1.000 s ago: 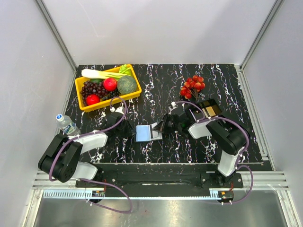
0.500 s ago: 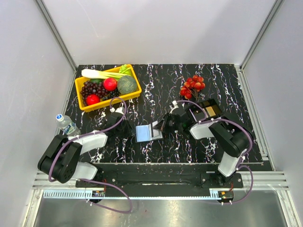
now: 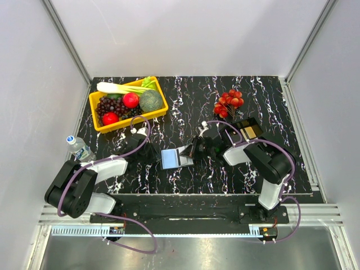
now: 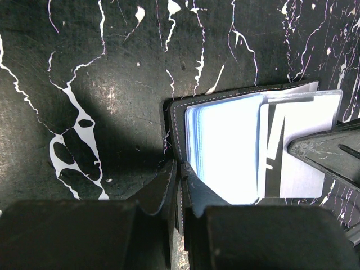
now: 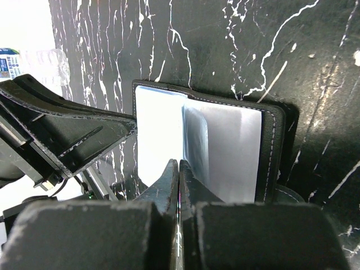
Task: Put the credit cards into the card holder
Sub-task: Insert the credit card into the card holder.
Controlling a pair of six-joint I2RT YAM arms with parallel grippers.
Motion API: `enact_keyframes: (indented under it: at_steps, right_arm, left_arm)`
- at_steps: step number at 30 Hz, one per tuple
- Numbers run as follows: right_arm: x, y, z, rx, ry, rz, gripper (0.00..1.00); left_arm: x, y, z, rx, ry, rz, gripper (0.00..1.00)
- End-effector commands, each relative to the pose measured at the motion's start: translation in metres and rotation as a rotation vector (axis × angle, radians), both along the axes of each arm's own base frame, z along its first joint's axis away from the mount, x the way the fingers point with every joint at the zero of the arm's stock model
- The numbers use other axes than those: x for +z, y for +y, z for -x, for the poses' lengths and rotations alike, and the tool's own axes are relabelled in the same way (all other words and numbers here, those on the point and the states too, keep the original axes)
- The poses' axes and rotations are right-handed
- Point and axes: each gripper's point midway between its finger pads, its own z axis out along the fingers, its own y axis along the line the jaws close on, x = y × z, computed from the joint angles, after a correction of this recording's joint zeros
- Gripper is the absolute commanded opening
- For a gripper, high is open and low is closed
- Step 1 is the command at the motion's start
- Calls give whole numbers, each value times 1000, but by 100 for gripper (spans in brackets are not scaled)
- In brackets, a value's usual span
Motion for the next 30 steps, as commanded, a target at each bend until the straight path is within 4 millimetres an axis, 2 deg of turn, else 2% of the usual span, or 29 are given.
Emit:
enact_keyframes:
  at_steps: [1,10,19,30]
  right_arm:
    - [15,15,-5,37,-59,-46,0]
    - [0,17,-5,53,-35,-19,0]
    - [-11,3,-9,53,-66,114,0]
    - [-27,3,-7,117,-47,189,0]
  left_arm:
    - [-3,1,6,-10,18,-10,9]
    - [-1,0,6,-12,16,-7,9]
    - [-2,2,6,-13,18,-17,8]
    - [-1,-1,4,-19,17,-15,5]
